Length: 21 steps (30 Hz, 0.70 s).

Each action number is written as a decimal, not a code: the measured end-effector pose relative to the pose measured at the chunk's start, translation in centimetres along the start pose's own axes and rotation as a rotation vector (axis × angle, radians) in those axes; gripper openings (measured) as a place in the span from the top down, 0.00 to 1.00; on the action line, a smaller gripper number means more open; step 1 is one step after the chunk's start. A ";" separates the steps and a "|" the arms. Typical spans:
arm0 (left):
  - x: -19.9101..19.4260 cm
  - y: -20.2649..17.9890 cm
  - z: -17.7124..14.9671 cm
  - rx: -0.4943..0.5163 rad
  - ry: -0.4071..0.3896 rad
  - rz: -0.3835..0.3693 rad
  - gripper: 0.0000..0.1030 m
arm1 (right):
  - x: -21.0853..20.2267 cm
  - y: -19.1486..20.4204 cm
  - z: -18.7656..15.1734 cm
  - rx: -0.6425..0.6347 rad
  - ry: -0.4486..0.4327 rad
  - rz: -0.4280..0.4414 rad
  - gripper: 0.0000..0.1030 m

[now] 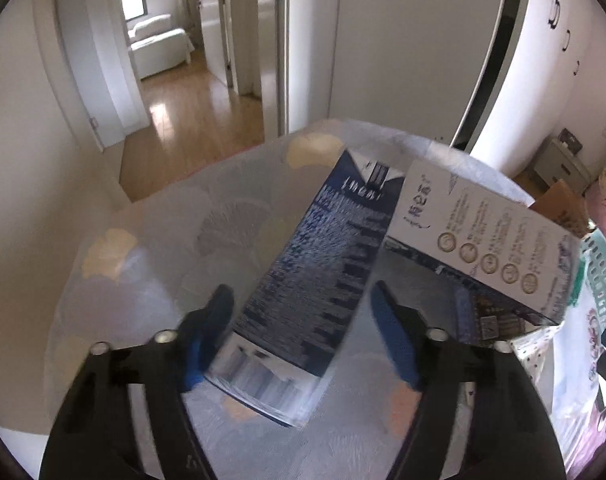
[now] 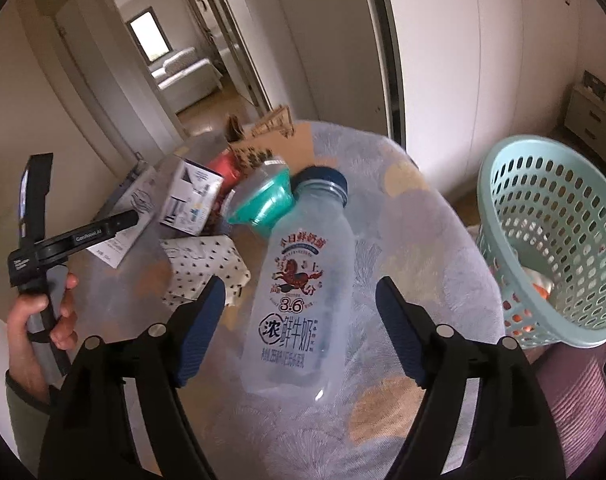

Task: Collect trash
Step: 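Grasp the dark blue milk carton with the left tool while the right tool grasps the plastic milk bottle, then carry the carton and milk bottle over the green basket and release both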

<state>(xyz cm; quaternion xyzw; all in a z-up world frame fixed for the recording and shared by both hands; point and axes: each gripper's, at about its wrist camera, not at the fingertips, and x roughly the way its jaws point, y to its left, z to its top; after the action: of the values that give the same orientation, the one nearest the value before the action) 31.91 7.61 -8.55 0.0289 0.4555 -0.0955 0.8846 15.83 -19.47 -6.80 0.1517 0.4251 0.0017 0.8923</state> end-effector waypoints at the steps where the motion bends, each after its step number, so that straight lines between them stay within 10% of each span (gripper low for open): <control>1: 0.1 0.0 -0.1 0.000 0.010 -0.004 0.57 | 0.3 -0.1 0.1 0.007 0.009 0.000 0.28; 21: -11.9 -4.1 -3.6 -0.011 -0.216 -0.151 0.65 | 0.0 -1.5 -1.0 0.015 0.053 0.020 0.44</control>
<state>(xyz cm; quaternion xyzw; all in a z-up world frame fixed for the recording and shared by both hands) 21.49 5.74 -0.89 -0.0206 0.3592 -0.1617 0.9189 14.90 -20.66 -7.81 0.1625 0.4471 0.0115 0.8795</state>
